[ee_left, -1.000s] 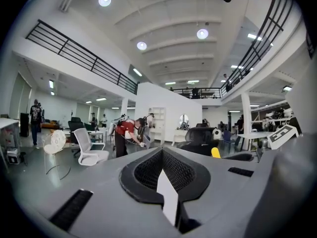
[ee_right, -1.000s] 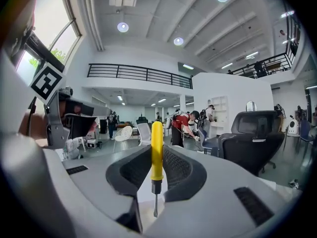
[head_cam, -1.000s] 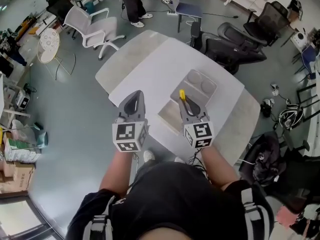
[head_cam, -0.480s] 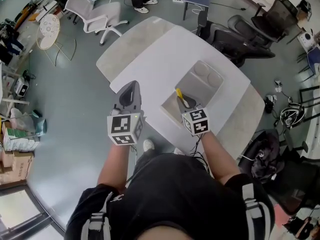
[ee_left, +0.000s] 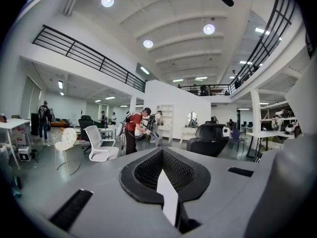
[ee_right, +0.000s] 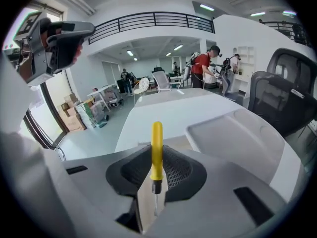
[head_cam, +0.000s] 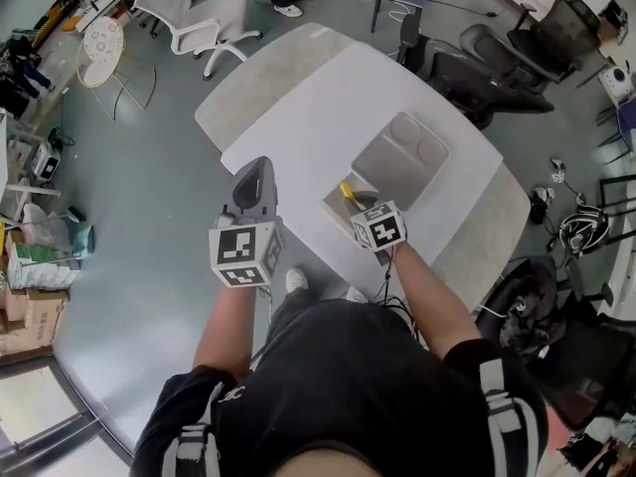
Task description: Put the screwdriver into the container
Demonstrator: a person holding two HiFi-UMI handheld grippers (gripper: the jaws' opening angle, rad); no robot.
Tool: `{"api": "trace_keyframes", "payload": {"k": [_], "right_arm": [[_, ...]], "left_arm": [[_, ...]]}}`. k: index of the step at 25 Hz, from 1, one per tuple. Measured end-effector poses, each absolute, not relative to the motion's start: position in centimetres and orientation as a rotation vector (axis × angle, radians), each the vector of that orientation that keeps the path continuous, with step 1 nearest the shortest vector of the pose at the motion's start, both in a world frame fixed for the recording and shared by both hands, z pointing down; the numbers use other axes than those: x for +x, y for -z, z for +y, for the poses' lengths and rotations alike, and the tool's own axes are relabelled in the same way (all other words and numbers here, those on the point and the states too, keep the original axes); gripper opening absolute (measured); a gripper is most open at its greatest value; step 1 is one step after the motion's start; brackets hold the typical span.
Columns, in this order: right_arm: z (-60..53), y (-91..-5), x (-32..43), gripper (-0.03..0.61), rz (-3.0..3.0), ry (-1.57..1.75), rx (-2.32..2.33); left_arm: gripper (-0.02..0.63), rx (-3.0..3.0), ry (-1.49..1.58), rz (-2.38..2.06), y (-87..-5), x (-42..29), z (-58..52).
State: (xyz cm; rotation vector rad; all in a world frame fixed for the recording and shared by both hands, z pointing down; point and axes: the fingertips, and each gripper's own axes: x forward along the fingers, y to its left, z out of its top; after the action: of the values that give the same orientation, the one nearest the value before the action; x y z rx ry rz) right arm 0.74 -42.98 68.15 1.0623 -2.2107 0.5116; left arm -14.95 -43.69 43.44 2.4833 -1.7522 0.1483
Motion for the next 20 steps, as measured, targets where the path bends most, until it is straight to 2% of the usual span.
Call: {"api": "trace_keyframes", "payload": {"k": [20], "right_arm": [[-43.7,-76.5,1.2,0.064,-1.852,-0.689,0.888]], "left_arm": [[0.006,2.462,-0.2,-1.778,-44.3,-15.8,-42.2]]}}
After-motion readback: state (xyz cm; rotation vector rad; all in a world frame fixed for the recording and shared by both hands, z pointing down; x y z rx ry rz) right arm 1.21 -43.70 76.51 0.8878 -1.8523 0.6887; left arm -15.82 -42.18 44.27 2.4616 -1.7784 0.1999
